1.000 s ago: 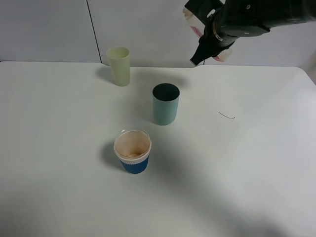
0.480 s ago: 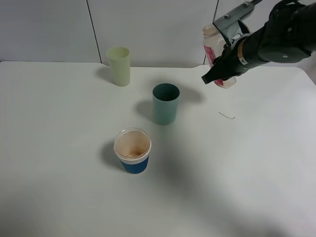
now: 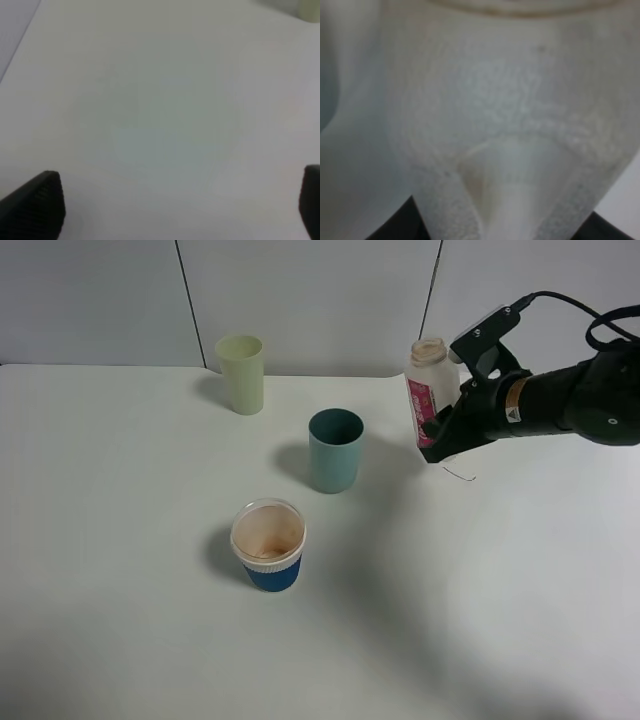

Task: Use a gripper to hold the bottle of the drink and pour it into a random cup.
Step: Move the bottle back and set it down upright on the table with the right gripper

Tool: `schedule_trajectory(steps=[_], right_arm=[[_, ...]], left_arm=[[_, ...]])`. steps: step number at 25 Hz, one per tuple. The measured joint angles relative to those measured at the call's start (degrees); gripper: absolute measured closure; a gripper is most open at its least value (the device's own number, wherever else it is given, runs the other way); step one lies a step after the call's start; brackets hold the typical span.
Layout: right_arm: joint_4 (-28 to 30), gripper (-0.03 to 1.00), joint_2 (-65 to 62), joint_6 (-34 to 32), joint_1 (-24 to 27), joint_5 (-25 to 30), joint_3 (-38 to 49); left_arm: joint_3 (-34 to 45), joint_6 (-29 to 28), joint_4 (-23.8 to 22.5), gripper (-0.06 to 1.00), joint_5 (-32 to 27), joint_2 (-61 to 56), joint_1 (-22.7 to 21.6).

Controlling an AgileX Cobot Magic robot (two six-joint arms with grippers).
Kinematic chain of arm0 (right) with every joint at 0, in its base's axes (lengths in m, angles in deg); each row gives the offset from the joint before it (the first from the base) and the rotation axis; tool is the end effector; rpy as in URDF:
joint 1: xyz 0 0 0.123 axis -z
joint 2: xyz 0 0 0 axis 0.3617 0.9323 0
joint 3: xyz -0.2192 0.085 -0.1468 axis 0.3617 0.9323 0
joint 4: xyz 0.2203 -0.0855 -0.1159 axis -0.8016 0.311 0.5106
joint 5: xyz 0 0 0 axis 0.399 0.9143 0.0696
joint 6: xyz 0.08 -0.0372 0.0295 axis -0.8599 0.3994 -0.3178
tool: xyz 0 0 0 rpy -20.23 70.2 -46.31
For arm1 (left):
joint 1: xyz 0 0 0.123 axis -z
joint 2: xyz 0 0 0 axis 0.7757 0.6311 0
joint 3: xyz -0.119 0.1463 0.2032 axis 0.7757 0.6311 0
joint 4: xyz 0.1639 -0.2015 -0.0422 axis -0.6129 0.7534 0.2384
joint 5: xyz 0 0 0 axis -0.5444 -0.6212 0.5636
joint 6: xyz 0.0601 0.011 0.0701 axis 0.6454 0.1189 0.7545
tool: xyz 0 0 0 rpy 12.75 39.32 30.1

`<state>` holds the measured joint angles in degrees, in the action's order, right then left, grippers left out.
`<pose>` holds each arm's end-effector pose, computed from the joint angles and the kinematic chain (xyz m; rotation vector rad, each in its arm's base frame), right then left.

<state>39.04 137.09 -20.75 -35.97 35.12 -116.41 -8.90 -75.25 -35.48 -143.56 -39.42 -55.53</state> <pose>0.3095 0.0948 0.1400 -0.8199 2.0997 0.0702 0.0128 0.0011 0.2849 -0.0999 2.0272 0.0407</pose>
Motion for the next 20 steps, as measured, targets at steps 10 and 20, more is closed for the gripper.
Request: schedule_trajectory(steps=[10,20], right_arm=[[-13.8,0.6,0.1,11.6,8.3,-13.1,8.2],[-14.2,0.6,8.4,11.7,9.9,-24.0,8.2]], left_arm=[[0.0,0.1,0.0,0.01,0.0,0.0,0.0],[0.0,0.1,0.0,0.01,0.0,0.0,0.0]])
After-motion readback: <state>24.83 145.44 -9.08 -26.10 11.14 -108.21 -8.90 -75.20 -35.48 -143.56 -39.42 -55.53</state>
